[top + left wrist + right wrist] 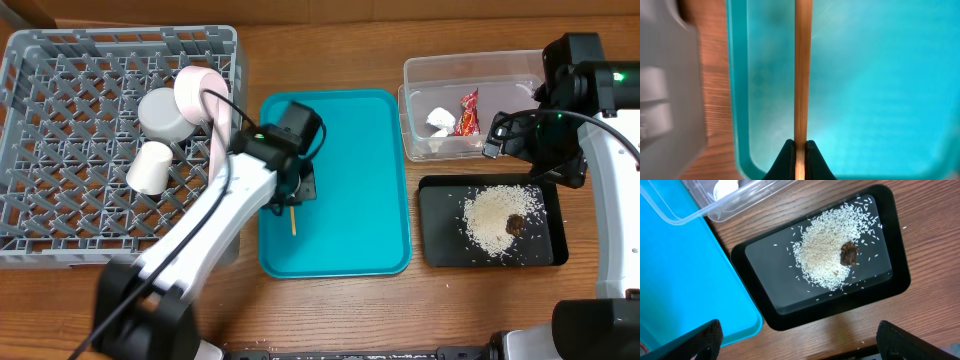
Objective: Sort waste into correct bins and load items into the dishwasher
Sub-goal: 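Move the left gripper to the wooden chopstick on the teal tray and grasp it, then carry the chopstick with the left gripper into the dish rack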
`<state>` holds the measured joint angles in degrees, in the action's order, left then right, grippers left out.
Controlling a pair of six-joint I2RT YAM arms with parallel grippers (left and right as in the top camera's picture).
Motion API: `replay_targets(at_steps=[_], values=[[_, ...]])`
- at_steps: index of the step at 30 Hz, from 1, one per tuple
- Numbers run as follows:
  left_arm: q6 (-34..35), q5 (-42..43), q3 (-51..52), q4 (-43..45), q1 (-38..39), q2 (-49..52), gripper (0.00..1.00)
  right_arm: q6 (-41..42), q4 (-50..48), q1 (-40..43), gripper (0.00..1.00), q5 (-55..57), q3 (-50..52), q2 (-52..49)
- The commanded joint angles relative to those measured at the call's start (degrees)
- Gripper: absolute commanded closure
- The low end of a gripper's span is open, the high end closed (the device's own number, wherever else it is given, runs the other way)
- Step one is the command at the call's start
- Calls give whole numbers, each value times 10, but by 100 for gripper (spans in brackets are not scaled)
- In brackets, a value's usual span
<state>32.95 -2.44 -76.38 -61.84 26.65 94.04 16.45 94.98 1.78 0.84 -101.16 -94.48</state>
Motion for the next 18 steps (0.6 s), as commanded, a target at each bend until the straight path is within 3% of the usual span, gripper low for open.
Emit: replay_targets(at_steps=[1,8,15,18], values=[[-44,-21,-39,-28,-1,-69,96,-4,-1,1,0,-1,-1,5],[-50,-108,-45,-110,-62,-155,96,-4,-1,1,0,-1,-1,5],[-197,-115,-43,-121,-197,-147,96,-3,-1,1,0,-1,-1,5],[-202,-112,-43,-119,-241,-126,96,-3,-1,1,0,-1,-1,5]])
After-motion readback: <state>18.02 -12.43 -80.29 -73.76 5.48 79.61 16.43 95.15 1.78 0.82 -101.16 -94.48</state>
